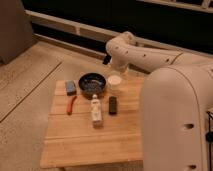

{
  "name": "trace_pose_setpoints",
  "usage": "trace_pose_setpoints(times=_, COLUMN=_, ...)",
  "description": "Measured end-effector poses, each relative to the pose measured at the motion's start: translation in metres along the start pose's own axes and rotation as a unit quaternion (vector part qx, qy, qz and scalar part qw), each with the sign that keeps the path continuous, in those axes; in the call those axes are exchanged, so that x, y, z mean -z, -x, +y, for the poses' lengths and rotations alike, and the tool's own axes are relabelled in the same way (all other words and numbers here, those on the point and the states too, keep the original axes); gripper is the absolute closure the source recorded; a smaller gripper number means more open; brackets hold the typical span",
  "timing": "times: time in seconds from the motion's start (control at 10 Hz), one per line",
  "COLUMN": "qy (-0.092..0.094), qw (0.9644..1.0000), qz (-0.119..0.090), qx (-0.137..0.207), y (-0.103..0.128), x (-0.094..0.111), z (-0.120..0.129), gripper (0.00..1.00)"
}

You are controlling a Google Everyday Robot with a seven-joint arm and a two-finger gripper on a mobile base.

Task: Place the ceramic cup in the ceramic bowl

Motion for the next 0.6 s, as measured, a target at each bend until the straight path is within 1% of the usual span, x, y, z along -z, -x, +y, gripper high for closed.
trace_pose_setpoints(times=0.2, qy=-0.007, qw=0.999, qz=0.027, qx=-0.034, y=0.0, x=-0.022, z=-0.01, gripper=0.35)
trace_pose_setpoints(times=0.4, qy=-0.016, qw=0.9979, qz=0.045, qx=-0.044, y=-0.003, x=-0.04, z=-0.009, gripper=0.35)
trace_pose_setpoints(times=0.6, qy=-0.023, qw=0.9968, qz=0.062, qx=-0.045, y=-0.004, x=-0.06, z=-0.005, gripper=0.35)
